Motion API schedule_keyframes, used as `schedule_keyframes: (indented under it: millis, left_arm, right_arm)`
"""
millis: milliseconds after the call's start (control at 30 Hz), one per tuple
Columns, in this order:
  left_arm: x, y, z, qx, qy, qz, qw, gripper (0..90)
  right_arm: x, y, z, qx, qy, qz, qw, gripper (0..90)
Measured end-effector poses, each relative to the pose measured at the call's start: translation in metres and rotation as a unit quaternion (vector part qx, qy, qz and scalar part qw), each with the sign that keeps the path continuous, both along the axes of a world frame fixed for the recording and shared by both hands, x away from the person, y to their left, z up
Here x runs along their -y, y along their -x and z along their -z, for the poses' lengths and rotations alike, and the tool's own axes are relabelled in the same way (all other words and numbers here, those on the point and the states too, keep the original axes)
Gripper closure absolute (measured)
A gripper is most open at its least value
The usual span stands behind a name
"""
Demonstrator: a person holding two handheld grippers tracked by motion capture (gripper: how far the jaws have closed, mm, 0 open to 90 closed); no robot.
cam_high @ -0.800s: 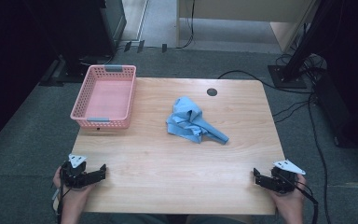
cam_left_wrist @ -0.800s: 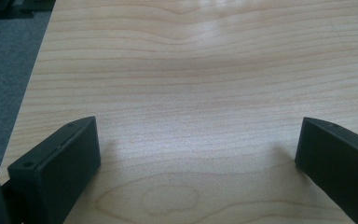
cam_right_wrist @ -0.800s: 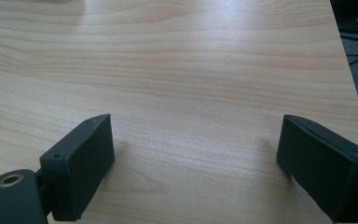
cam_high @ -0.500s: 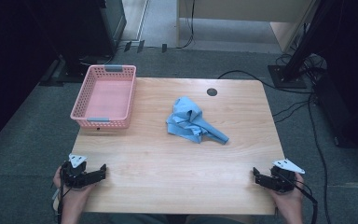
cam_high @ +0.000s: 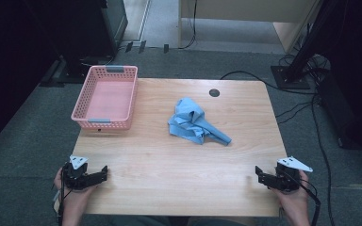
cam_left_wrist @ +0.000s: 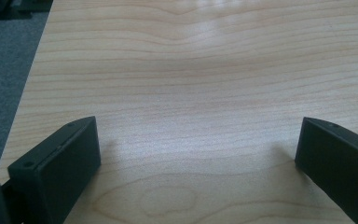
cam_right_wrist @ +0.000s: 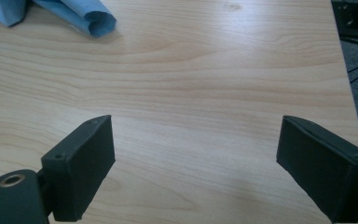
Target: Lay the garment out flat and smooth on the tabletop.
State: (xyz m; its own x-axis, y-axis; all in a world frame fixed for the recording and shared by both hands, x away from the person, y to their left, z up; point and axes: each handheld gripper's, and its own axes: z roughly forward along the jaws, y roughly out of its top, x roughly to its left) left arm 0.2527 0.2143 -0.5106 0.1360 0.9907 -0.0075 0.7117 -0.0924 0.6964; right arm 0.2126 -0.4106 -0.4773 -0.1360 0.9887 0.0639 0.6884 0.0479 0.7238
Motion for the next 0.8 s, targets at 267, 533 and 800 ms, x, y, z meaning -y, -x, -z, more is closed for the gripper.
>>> schedule_keyframes:
  millis: [267, 533, 800]
  left_arm:
    - [0.0, 0.0, 0.0, 0.0, 0.0, 0.0, 1.0, 0.2]
    - [0.0, 0.0, 0.0, 0.0, -0.001, 0.001, 1.0, 0.2]
    - [0.0, 0.0, 0.0, 0.0, -0.001, 0.001, 1.0, 0.2]
  right_arm:
    - [-0.018, -0.015, -0.016, 0.001, 0.019, -0.025, 0.9995, 10.8]
    - [-0.033, -0.032, -0.035, 0.017, 0.012, -0.038, 0.999, 10.9]
    - [-0.053, -0.048, -0.043, 0.012, 0.011, -0.064, 0.9978, 10.9]
